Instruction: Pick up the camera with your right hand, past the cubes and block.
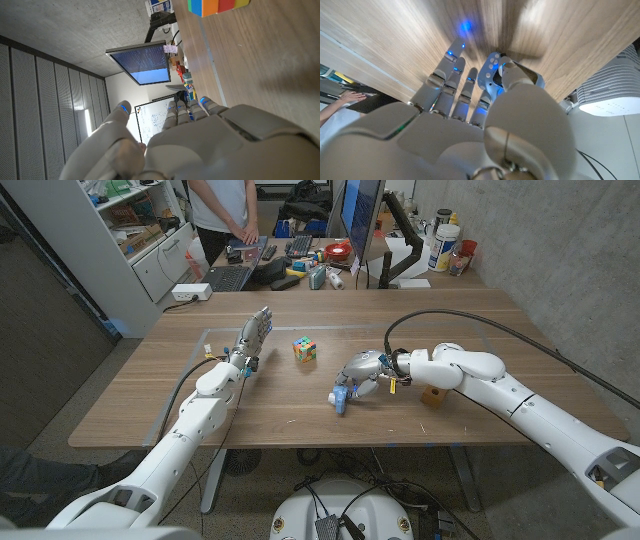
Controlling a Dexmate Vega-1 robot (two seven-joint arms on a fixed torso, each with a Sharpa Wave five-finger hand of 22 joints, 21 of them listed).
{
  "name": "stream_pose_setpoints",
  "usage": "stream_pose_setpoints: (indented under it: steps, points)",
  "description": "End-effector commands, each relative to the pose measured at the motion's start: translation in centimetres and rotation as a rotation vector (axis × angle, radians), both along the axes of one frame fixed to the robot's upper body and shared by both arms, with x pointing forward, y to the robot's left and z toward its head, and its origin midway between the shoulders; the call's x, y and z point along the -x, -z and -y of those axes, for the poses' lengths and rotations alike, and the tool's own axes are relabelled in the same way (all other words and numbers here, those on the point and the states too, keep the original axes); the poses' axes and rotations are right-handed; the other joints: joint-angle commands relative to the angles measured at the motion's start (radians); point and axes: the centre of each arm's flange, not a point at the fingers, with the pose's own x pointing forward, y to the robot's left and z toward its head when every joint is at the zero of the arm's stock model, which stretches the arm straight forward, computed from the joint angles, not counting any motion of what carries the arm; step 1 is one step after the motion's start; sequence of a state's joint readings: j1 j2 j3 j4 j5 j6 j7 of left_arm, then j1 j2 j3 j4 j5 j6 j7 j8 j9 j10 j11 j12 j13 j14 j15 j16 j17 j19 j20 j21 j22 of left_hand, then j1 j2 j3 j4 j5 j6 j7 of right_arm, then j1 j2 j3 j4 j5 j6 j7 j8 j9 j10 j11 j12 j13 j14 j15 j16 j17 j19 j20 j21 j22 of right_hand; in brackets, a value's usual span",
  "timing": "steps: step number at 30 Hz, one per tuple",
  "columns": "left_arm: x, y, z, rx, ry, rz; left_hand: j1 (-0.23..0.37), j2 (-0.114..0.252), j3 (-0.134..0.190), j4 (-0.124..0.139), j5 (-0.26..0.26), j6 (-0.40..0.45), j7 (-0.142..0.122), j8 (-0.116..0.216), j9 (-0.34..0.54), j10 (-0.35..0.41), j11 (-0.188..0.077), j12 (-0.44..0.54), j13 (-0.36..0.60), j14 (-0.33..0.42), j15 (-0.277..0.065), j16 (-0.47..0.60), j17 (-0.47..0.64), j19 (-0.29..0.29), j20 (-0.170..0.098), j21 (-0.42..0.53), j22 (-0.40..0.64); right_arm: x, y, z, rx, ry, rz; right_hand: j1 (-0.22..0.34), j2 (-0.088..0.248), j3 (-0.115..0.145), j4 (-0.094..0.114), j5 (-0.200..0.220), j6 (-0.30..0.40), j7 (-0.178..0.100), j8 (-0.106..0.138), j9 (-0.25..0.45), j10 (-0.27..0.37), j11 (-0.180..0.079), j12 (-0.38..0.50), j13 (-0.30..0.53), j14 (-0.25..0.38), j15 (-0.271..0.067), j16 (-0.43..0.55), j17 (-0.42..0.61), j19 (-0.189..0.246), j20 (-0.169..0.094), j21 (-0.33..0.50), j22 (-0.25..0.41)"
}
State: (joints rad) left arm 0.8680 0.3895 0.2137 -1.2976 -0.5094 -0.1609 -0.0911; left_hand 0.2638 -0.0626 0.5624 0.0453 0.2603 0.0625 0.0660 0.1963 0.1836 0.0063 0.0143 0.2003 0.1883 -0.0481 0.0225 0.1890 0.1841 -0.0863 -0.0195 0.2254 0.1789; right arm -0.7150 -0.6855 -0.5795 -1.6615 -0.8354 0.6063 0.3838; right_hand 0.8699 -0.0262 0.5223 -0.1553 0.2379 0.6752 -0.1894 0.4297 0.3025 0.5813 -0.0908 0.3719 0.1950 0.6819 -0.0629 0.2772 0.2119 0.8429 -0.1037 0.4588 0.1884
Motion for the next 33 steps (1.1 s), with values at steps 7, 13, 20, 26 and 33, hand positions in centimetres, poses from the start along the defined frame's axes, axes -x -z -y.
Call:
stream_pose_setpoints:
  steps: [7, 13, 20, 26, 33]
  points:
    - [-0.2, -0.4, 0.3, -0.010, -0.006, -0.001, 0.000, 0.009, -0.005, 0.003, 0.005, 0.001, -0.004, 0.002, 0.006, -0.004, -0.002, 0.004, 0.004, -0.006, 0.004, 0.000, 0.001, -0.005, 0.003, -0.004, 0.003, -0.4, -0.8, 0.2, -0.051, -0.042, -0.010, 0.035, 0.014, -0.017, 0.010, -0.016, 0.060, 0.016, 0.012, -0.006, 0.106, -0.013, 0.024, -0.006, 0.082, -0.152, 0.012, -0.006, 0.027, -0.091, 0.014, 0.005]
    - [-0.2, -0.7, 0.4, -0.012, -0.005, 0.003, 0.001, 0.010, -0.006, 0.003, 0.005, 0.001, -0.001, 0.002, 0.006, -0.004, -0.002, 0.004, 0.004, -0.005, 0.005, 0.000, 0.001, -0.004, 0.003, -0.005, 0.003, -0.4, -1.2, 0.3, -0.061, -0.045, -0.013, 0.039, 0.016, -0.021, 0.012, -0.020, 0.067, 0.014, 0.010, -0.008, 0.125, -0.014, 0.025, -0.008, 0.098, -0.154, 0.011, -0.008, 0.035, -0.096, 0.018, 0.006]
    - [-0.5, -0.9, 0.5, -0.014, 0.003, 0.005, 0.001, 0.010, -0.006, 0.003, 0.005, 0.001, -0.002, 0.002, 0.006, -0.005, -0.003, 0.003, 0.004, -0.005, 0.004, 0.000, 0.001, -0.004, 0.003, -0.006, 0.003, -0.2, -1.8, 0.2, -0.073, -0.041, -0.013, 0.047, 0.022, -0.026, 0.013, -0.025, 0.077, 0.013, 0.007, -0.012, 0.145, -0.019, 0.023, -0.010, 0.127, -0.160, 0.014, -0.010, 0.043, -0.101, 0.023, 0.006]
    - [-0.7, -1.1, 0.5, -0.013, 0.009, 0.008, 0.001, 0.011, -0.007, 0.003, 0.004, 0.001, -0.001, 0.002, 0.006, -0.003, 0.000, 0.004, 0.004, -0.005, 0.005, 0.000, 0.001, -0.004, 0.003, -0.006, 0.003, 0.0, -2.2, 0.2, -0.081, -0.032, -0.007, 0.049, 0.024, -0.028, 0.015, -0.028, 0.080, 0.011, 0.006, -0.013, 0.149, -0.018, 0.020, -0.010, 0.134, -0.161, 0.012, -0.011, 0.047, -0.102, 0.025, 0.006]
    - [-0.8, -1.5, 0.6, -0.015, 0.014, 0.018, 0.002, 0.011, -0.008, 0.003, 0.004, 0.001, 0.000, 0.002, 0.006, -0.006, -0.003, 0.003, 0.004, -0.005, 0.004, 0.000, 0.001, -0.003, 0.003, -0.007, 0.003, 0.4, -3.0, 0.4, -0.093, -0.027, 0.007, 0.054, 0.027, -0.032, 0.015, -0.030, 0.076, 0.008, 0.000, -0.015, 0.149, -0.022, 0.014, -0.011, 0.142, -0.162, 0.008, -0.012, 0.050, -0.103, 0.027, 0.006]
